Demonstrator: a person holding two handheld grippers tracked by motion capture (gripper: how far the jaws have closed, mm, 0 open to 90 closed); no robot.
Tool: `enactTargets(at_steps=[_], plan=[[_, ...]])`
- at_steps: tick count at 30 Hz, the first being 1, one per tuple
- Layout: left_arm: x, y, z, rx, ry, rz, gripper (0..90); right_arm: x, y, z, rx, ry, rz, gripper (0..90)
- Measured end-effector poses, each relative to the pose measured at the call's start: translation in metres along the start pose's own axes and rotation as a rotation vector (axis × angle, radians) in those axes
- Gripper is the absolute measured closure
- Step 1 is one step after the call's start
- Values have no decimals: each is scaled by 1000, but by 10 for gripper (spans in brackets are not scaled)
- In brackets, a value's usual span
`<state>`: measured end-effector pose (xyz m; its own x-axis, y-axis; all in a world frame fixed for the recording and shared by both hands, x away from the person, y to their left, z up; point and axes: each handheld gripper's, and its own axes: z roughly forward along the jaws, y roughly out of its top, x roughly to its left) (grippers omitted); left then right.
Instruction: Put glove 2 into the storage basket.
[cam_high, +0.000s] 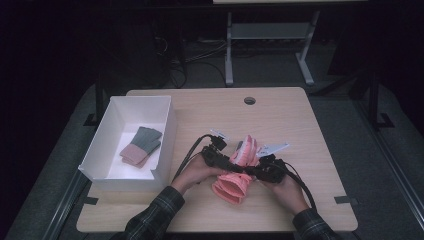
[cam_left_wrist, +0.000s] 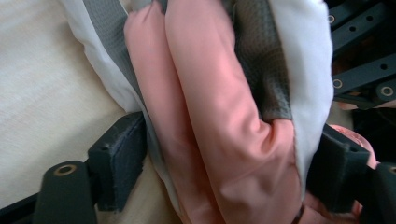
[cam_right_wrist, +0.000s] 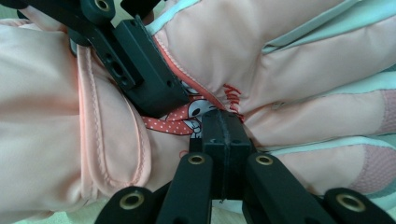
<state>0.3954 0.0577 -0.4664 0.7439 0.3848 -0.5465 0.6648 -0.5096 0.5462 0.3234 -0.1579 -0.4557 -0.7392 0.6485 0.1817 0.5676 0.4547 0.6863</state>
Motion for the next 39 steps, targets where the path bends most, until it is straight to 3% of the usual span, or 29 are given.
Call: enactTargets(at_steps=[7, 10, 16, 23, 26, 33, 35, 37, 39], plan=[[0, 0, 2, 8, -19, 7, 264, 0, 0, 1, 1, 0, -6, 900], [2, -1, 1, 22, -22, 18, 344, -1, 0, 2, 2, -4, -12, 900], [7, -3, -1, 13, -45, 3, 462, 0, 1, -1, -1, -11, -4, 900], [2, -1, -2, 27, -16, 26, 599, 0, 0, -4, -13, -1, -1, 890], [-2, 1, -3, 27, 0, 44, 621, -1, -1, -9, -28, 22, 6, 808], [-3, 2, -9, 9, -27, 27, 625, -7, -9, -32, -93, 61, 44, 526], [-5, 3, -12, 0, -26, 30, 627, -9, -13, -40, -124, 41, 39, 465], [-7, 4, -15, -3, -24, 39, 629, -10, -15, -47, -120, 9, 48, 403], [-8, 5, -18, -11, -36, 44, 630, -12, -19, -52, -116, -59, 34, 329]])
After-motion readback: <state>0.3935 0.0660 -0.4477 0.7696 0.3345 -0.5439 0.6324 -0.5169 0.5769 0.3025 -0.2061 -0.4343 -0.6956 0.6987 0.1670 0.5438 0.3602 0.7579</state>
